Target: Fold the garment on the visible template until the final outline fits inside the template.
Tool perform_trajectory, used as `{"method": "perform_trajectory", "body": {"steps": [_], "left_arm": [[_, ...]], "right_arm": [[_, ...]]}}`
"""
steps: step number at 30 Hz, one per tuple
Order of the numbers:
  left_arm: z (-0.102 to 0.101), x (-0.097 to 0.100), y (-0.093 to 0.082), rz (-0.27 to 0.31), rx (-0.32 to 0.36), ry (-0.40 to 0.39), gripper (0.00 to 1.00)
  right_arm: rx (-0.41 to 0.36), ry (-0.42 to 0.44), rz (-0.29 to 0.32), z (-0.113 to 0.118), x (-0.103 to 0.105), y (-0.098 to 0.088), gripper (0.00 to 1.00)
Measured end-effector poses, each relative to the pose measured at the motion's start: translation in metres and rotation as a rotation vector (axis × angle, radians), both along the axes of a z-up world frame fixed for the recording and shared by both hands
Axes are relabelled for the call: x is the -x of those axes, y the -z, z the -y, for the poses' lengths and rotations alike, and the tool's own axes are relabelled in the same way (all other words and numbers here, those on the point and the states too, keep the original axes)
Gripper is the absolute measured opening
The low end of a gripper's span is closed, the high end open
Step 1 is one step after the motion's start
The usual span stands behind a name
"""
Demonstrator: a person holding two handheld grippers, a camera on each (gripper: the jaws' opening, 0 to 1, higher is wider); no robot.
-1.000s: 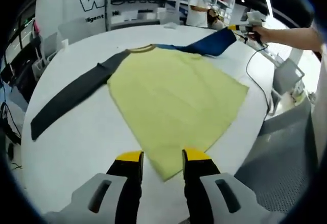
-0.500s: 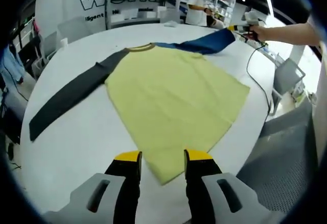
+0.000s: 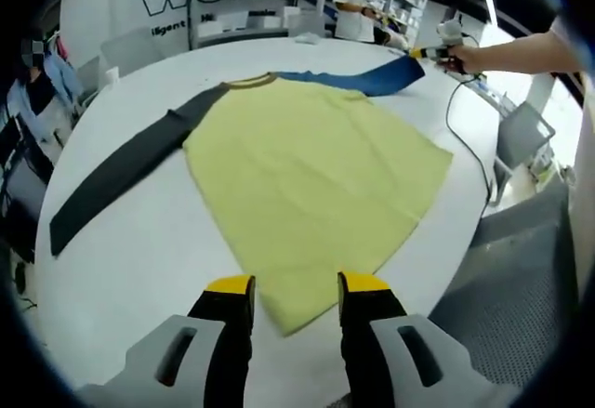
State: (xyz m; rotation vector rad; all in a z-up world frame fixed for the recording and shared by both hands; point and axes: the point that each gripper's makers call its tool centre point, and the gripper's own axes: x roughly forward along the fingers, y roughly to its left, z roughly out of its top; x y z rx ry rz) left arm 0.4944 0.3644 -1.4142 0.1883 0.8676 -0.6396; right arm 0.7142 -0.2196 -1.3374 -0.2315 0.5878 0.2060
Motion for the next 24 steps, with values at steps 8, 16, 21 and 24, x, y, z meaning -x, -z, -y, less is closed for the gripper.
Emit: {"method": "perform_trajectory", "body": {"steps": [8, 16, 21, 24], "left_arm": [[0.003, -0.001, 0.002, -0.005, -0.001, 0.004, 0.34], [0.005, -0.002, 0.005, -0.012, -0.005, 0.007, 0.34], [0.004, -0.001, 0.007, -0.017, -0.011, 0.005, 0.34], [0.003, 0.000, 0.009, -0.022, -0.017, 0.002, 0.34]], "right_arm": [[0.019, 0.030, -0.079, 0.011, 0.009, 0.032, 0.00], [0.029, 0.047, -0.118, 0.018, 0.017, 0.047, 0.00], [0.034, 0.051, -0.125, 0.020, 0.018, 0.050, 0.00], [0.045, 0.047, -0.134, 0.022, 0.018, 0.053, 0.00]]}}
